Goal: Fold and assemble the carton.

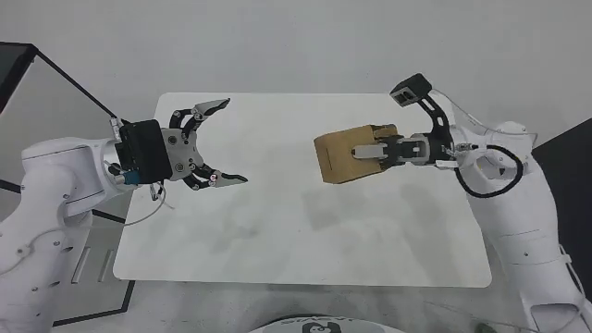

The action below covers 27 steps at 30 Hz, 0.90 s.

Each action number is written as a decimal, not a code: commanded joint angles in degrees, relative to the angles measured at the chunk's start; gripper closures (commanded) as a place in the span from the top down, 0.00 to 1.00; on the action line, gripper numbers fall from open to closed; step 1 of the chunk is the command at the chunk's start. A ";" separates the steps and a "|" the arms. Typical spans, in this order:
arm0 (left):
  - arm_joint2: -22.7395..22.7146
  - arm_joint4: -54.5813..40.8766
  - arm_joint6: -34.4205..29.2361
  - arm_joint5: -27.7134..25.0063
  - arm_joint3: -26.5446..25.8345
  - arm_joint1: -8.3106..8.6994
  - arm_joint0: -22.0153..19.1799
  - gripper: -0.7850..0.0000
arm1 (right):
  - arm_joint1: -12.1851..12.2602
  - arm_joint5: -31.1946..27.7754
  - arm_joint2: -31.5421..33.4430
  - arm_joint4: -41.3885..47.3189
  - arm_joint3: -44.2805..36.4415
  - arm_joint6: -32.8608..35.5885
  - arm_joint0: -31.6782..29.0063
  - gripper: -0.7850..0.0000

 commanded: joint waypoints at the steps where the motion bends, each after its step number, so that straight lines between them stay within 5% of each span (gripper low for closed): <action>1: 0.00 0.00 0.00 0.00 0.00 0.00 0.00 1.00 | 0.17 0.17 -0.57 -6.83 -3.61 -0.71 0.65 0.00; 15: 0.00 0.00 0.00 0.00 0.00 0.00 0.00 1.00 | 0.21 0.13 -0.83 -8.34 -4.60 -1.34 0.89 0.00; 23: 0.00 0.00 0.00 0.00 0.00 0.00 0.00 1.00 | 2.08 -3.02 0.54 -38.04 -13.46 0.18 3.29 0.00; 27: 0.00 0.00 0.00 0.00 0.00 0.00 0.00 1.00 | 2.37 -6.76 -2.33 -45.12 -15.21 0.56 4.71 0.00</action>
